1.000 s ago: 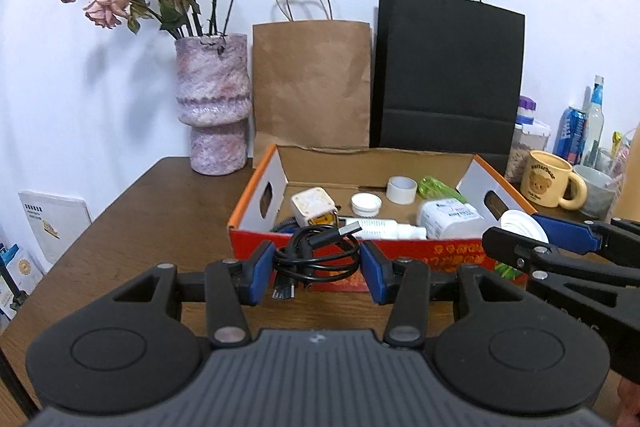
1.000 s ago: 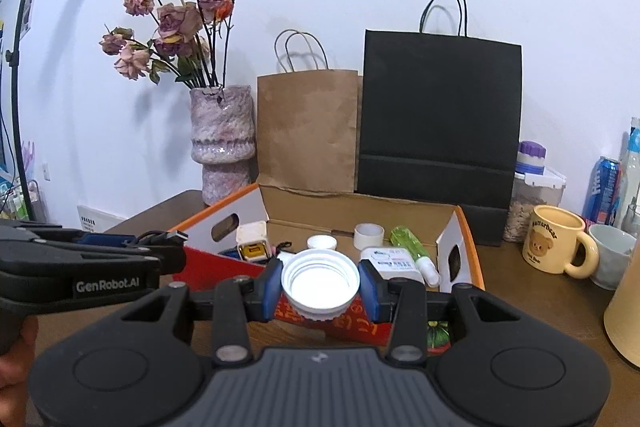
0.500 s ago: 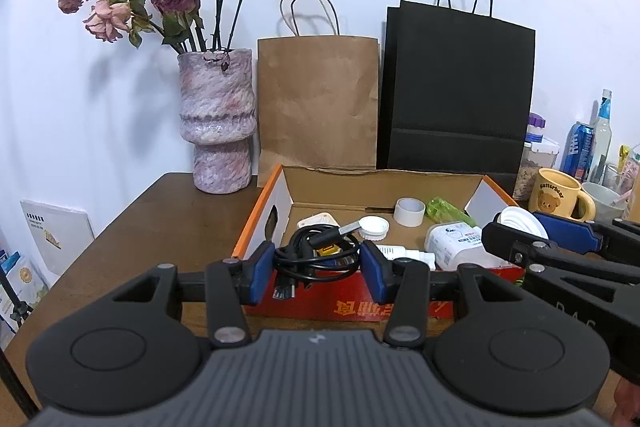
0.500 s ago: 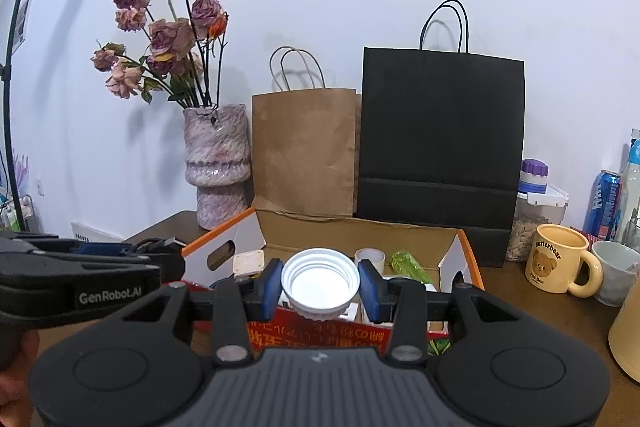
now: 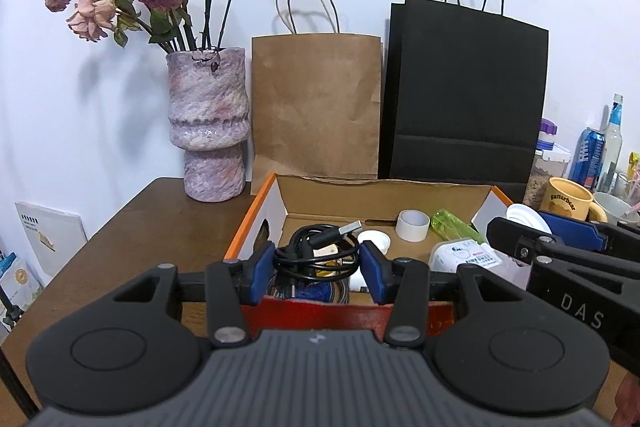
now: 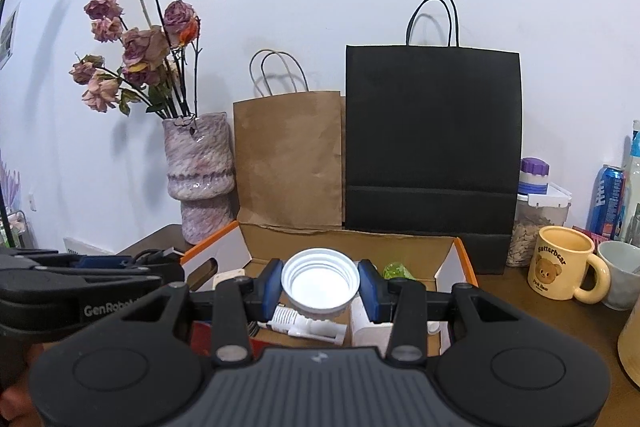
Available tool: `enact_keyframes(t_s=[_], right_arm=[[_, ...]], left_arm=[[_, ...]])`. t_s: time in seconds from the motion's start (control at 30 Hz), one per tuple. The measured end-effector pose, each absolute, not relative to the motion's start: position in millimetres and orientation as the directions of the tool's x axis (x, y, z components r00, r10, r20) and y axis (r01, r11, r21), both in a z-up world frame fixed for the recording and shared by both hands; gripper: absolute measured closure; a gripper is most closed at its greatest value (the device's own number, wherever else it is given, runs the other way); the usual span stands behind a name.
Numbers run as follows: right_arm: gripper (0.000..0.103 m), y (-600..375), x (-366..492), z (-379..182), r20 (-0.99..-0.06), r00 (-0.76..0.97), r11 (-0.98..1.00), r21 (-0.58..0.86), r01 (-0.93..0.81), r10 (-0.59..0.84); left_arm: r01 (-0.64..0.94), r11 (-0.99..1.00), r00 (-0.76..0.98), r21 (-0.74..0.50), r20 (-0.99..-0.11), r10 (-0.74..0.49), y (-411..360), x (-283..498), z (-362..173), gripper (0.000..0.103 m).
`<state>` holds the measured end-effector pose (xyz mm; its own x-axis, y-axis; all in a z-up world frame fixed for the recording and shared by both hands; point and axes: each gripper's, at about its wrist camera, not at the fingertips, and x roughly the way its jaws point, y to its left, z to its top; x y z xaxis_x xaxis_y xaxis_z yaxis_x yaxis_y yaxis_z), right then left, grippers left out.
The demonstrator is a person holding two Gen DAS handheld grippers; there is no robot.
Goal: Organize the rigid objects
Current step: 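Open the left tool to drop the cable while the right tool releases the lid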
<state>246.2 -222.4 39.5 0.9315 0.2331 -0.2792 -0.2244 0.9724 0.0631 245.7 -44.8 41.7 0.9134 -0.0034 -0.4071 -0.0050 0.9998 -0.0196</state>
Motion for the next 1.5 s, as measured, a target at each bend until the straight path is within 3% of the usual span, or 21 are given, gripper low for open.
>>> enact_keyframes(t_s=[1.1,1.2,1.23,1.27,1.33,1.4,1.43,1.5], right_arm=[[0.064,-232.6,348.4,19.9,-0.350,0.921,0.985,0.021,-0.174,0.170],[0.063,-233.3,350.9,17.2,-0.368,0.915,0.985,0.021,-0.173,0.169],[0.062,-234.5,351.1,16.5,-0.369,0.914,0.985,0.027,-0.169,0.167],[0.059,-235.7,351.1,16.5,-0.371,0.914,0.986,0.031,-0.163,0.163],[0.032,-239.4,350.1,16.9,-0.362,0.920,0.988,0.040,-0.148,0.152],[0.015,-243.8,349.2,17.5,-0.350,0.926,0.990,0.052,-0.131,0.141],[0.010,-246.2,348.7,17.8,-0.346,0.928,0.990,0.060,-0.127,0.140],[0.000,-249.8,348.5,18.2,-0.341,0.930,0.990,0.076,-0.118,0.137]], left_arm=[[-0.021,0.999,0.892,0.027,-0.450,0.031,-62.3,354.0,20.4,0.055],[-0.028,0.999,0.888,0.042,-0.458,0.044,-61.4,356.7,19.1,0.052],[-0.029,0.998,0.888,0.049,-0.458,0.049,-60.7,357.3,18.9,0.047],[-0.031,0.998,0.888,0.052,-0.457,0.051,-60.1,357.9,19.1,0.034],[-0.045,0.998,0.890,0.052,-0.451,0.064,-57.9,358.4,20.2,0.019],[-0.050,0.998,0.893,0.048,-0.446,0.067,-55.5,358.5,21.0,0.011],[-0.055,0.997,0.892,0.046,-0.447,0.070,-54.5,359.2,21.1,0.000],[-0.062,0.997,0.890,0.045,-0.449,0.076,-53.1,360.4,20.9,0.000]])
